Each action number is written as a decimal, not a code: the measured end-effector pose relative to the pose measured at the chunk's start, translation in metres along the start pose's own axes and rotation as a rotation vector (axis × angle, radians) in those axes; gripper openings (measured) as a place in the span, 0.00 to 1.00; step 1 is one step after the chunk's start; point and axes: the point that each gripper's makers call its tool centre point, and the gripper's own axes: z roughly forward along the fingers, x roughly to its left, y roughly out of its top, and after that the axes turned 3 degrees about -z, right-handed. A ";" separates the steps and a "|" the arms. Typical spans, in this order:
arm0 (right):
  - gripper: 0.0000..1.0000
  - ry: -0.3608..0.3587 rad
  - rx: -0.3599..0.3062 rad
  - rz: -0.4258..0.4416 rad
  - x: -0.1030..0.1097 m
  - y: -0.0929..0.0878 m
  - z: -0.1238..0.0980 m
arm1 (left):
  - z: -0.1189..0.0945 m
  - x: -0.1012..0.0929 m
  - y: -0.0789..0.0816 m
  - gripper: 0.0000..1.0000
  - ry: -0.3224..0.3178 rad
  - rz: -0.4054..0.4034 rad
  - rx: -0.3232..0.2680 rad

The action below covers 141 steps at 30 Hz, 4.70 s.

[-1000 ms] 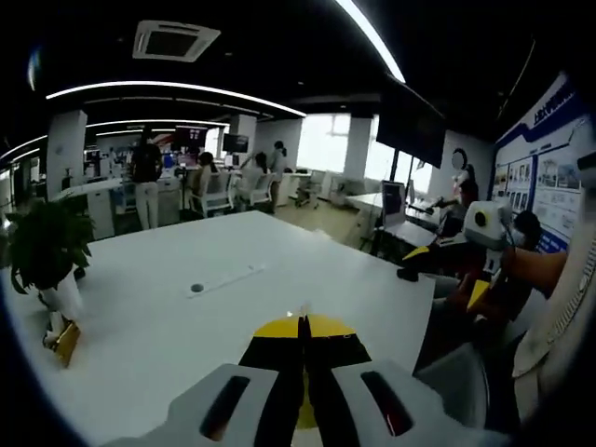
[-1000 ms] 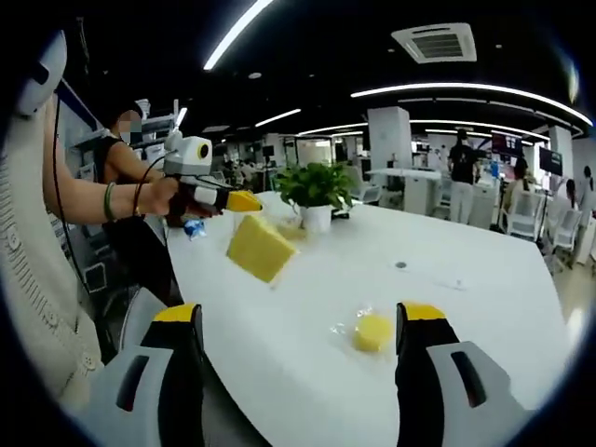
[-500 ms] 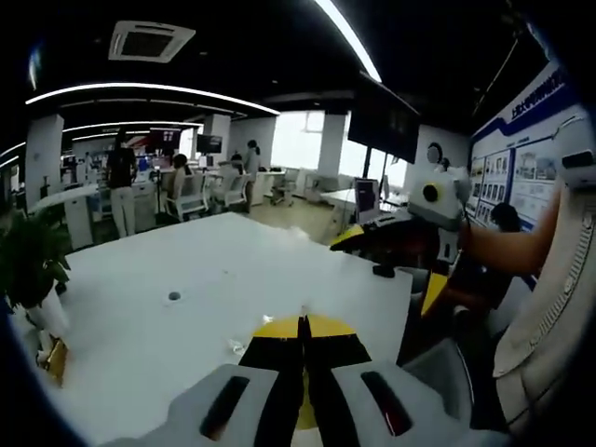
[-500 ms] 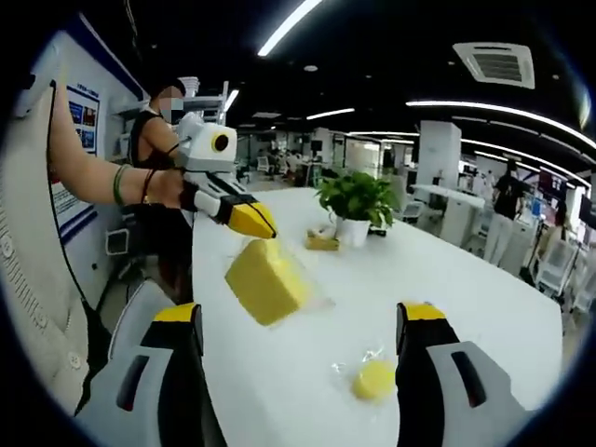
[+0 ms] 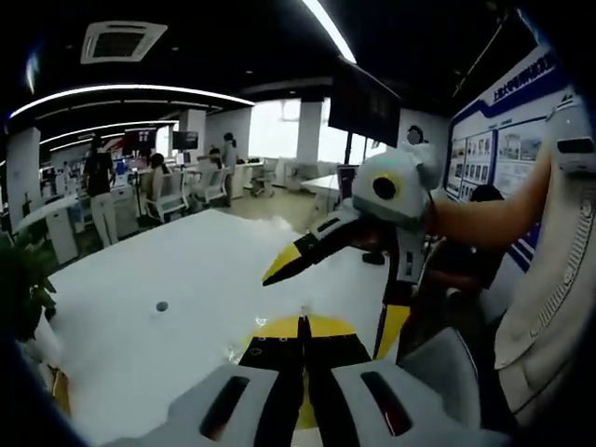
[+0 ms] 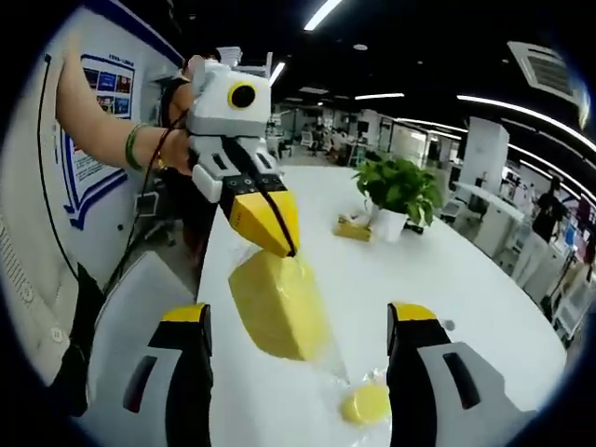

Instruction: Compare the silicone blocks by pressing each to a similar depth, holding the contact briefly, and releasing to observe deformation and rebound differences across the visible hardness samples.

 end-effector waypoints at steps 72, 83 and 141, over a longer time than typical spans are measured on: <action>0.07 0.121 0.122 -0.105 0.027 -0.032 0.015 | 0.019 -0.048 -0.008 0.00 -0.259 0.138 0.042; 0.11 0.145 0.151 -0.084 0.032 -0.035 0.015 | 0.018 -0.045 -0.011 0.00 -0.226 0.050 0.066; 0.28 0.189 0.158 -0.040 0.030 -0.038 0.016 | 0.017 -0.045 -0.011 0.00 -0.207 0.056 0.064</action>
